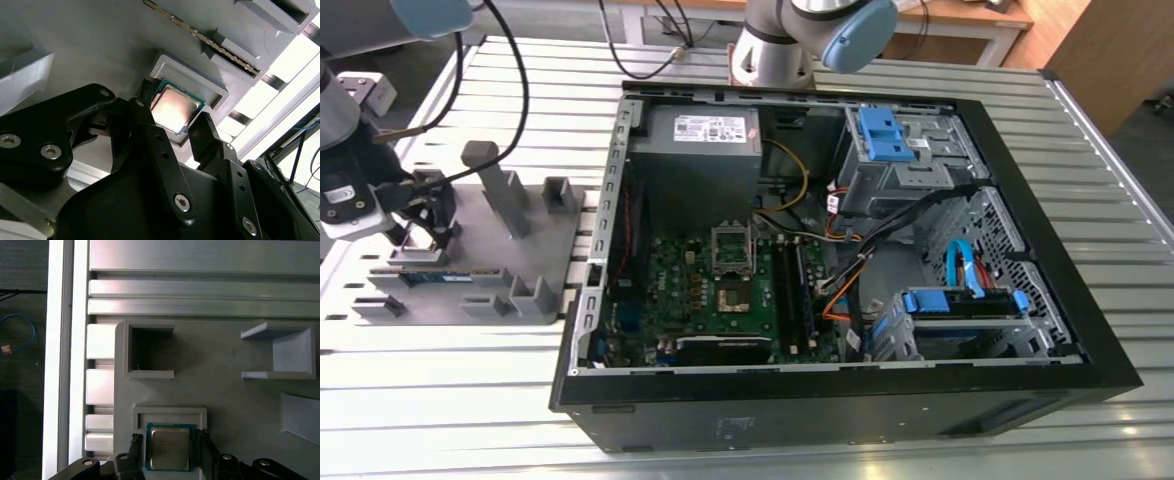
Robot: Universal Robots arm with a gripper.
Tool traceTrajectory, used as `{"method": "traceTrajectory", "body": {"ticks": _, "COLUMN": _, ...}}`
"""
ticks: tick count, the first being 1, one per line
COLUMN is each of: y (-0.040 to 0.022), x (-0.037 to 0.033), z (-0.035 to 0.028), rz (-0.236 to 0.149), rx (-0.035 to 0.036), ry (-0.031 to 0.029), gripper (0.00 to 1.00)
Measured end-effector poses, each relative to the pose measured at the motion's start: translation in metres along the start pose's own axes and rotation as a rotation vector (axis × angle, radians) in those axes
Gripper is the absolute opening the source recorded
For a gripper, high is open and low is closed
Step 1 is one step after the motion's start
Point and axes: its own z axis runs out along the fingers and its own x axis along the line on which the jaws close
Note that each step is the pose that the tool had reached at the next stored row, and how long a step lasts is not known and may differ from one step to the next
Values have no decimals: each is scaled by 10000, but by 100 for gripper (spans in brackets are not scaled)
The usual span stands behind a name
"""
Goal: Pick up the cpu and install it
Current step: 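Pick up the cpu and move it towards the insertion slot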
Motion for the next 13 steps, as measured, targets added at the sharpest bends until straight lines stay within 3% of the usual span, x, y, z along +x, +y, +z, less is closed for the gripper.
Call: {"method": "traceTrajectory", "body": {"ticks": 13, "y": 0, "x": 5, "z": 3, "rz": 0, "rx": 29, "ry": 4, "gripper": 56}}
